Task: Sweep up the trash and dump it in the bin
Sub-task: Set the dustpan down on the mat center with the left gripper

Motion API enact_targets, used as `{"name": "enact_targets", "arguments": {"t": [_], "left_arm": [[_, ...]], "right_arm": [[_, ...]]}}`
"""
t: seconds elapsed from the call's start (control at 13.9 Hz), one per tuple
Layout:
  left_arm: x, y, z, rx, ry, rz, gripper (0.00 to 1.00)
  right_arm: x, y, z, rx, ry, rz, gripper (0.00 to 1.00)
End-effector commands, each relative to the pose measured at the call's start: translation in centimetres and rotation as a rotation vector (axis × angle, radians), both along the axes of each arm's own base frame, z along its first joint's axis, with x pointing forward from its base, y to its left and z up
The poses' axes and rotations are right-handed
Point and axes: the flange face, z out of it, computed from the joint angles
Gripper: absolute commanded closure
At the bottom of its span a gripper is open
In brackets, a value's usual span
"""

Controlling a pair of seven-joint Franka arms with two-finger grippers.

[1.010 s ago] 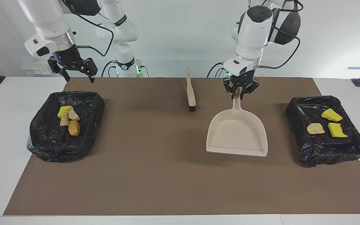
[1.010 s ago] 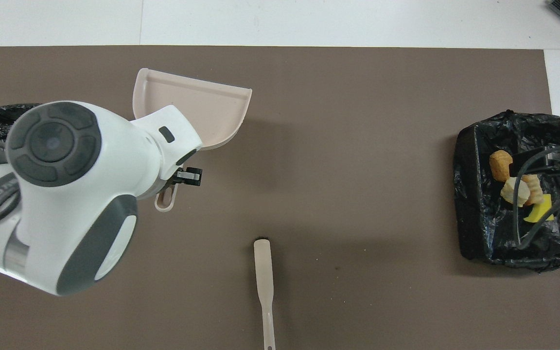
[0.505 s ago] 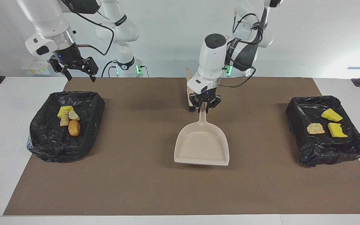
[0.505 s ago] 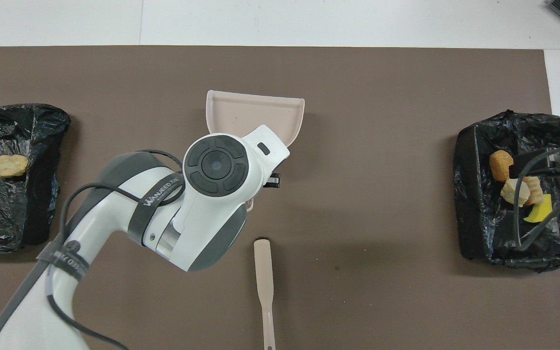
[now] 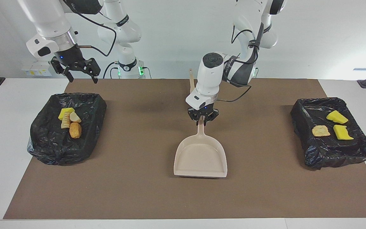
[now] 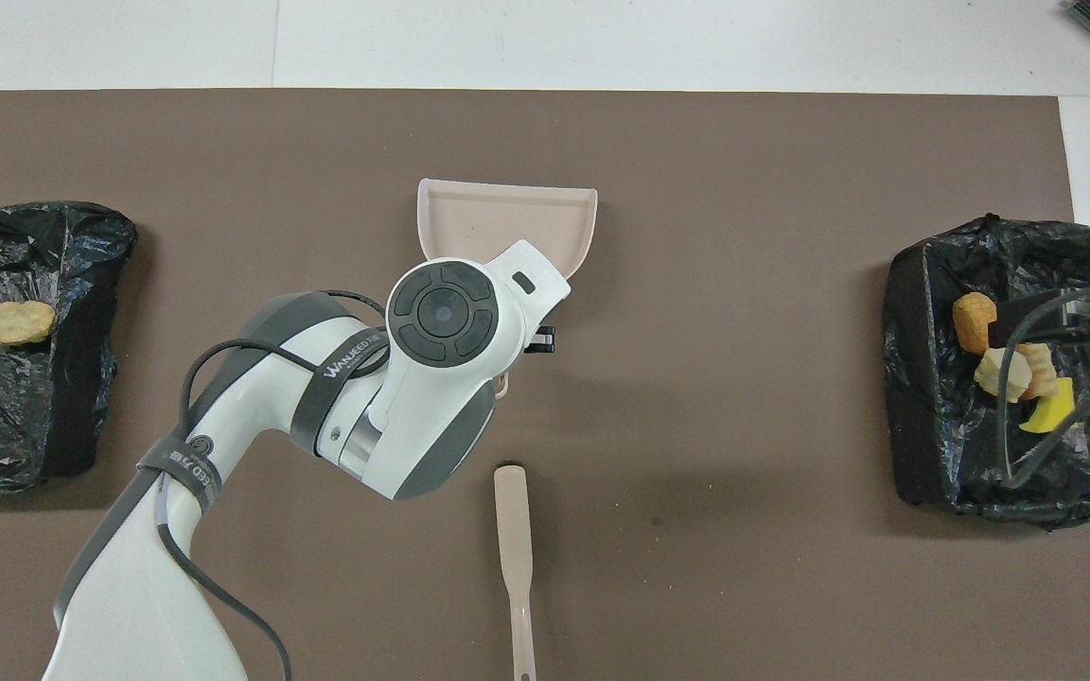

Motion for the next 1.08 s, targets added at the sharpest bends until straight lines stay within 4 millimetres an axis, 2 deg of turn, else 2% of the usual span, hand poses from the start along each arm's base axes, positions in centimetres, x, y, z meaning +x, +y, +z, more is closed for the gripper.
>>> {"name": "enact_targets", "arguments": {"t": [0.0, 0.5, 0.65, 0.87, 0.94, 1.01], "left_arm": [[0.4, 0.1, -0.6, -0.028, -0.007, 0.024, 1.0], [0.3, 0.2, -1.1, -0.055, 0.024, 0.053, 1.0], [0.7, 0.0, -2.5, -0.052, 0.025, 0.053, 1.0], [0.4, -0.3, -2.6, -0.048, 0.034, 0.05, 1.0], [0.5, -0.3, -2.5, -0.049, 0.031, 0.05, 0.88], [0.5, -0.3, -2.5, -0.055, 0.028, 0.063, 0.49]], "right_arm": [[-0.7, 0.1, 0.1, 0.019, 0.001, -0.018, 0.0], [-0.7, 0.1, 0.1, 0.019, 0.001, -0.02, 0.0], [-0.7, 0.1, 0.1, 0.019, 0.001, -0.018, 0.0], [-0.7, 0.1, 0.1, 0.019, 0.001, -0.018, 0.0], [-0.7, 0.1, 0.2, 0.019, -0.001, -0.02, 0.0], [-0.7, 0.1, 0.1, 0.019, 0.001, -0.017, 0.0]]}}
